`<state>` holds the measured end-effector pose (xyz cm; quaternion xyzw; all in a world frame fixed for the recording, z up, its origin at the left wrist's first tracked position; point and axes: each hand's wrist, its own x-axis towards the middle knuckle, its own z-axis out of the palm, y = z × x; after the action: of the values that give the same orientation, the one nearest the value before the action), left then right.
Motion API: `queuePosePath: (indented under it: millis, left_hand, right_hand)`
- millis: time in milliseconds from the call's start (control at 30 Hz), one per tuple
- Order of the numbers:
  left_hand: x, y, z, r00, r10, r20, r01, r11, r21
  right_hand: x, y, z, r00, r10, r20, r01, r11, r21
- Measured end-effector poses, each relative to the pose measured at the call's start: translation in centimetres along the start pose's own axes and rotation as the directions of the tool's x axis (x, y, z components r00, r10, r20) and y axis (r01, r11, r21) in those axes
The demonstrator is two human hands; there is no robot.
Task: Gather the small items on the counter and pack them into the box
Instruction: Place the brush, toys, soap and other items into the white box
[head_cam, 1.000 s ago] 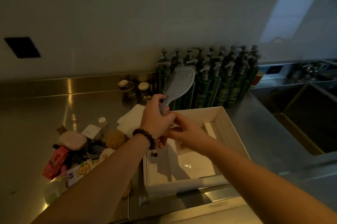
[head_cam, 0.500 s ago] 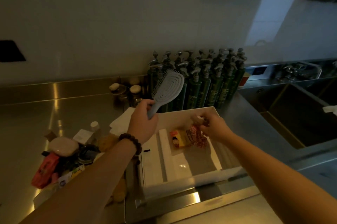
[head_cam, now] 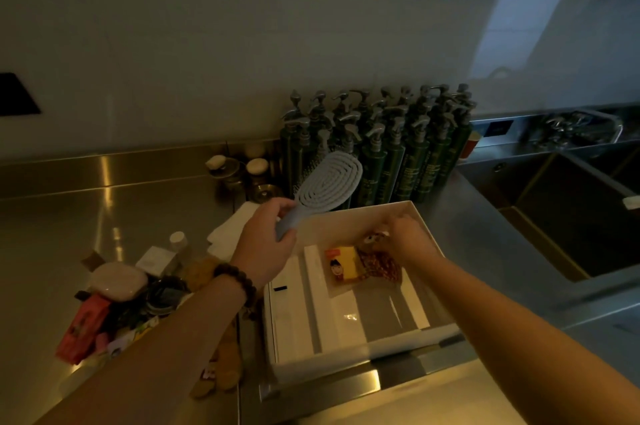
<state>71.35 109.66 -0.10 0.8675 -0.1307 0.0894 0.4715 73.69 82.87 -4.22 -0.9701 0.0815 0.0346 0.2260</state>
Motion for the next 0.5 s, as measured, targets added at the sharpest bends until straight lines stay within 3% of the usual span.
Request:
queuePosePath:
  millis: [67, 167, 267, 333, 500]
  left_hand:
    - [0.2, 0.4, -0.1, 0.997, 0.035, 0.069, -0.035, 0.999, 0.001]
    - [0.6, 1.1, 0.3, 0.970, 0.102, 0.223, -0.114, 0.993, 0.039]
    - [1.1, 1.6, 1.2, 0.935, 0.124, 0.332, -0.162, 0.983, 0.091]
    - [1.4, 1.3, 1.7, 0.917, 0.121, 0.381, -0.175, 0.978, 0.110]
    - [1.9, 0.0, 4.6, 0.836, 0.105, 0.538, -0.213, 0.967, 0.142]
  right_hand:
    - [-0.6, -0.3, -2.5, 0.988, -0.046, -0.148, 0.057, 0.996, 0.070]
    - [-2.9, -0.7, -5.7, 0.911, -0.274, -0.308, 0.329, 0.934, 0.142]
    - [-4.5, -0.8, -6.3, 0.875, -0.471, -0.114, 0.457, 0.880, -0.126]
    - [-4.6, -0.3, -5.5, 0.879, -0.477, -0.014, 0.455, 0.848, -0.271]
    - [-3.7, 0.9, -2.4, 0.912, -0.398, 0.104, 0.404, 0.817, -0.412]
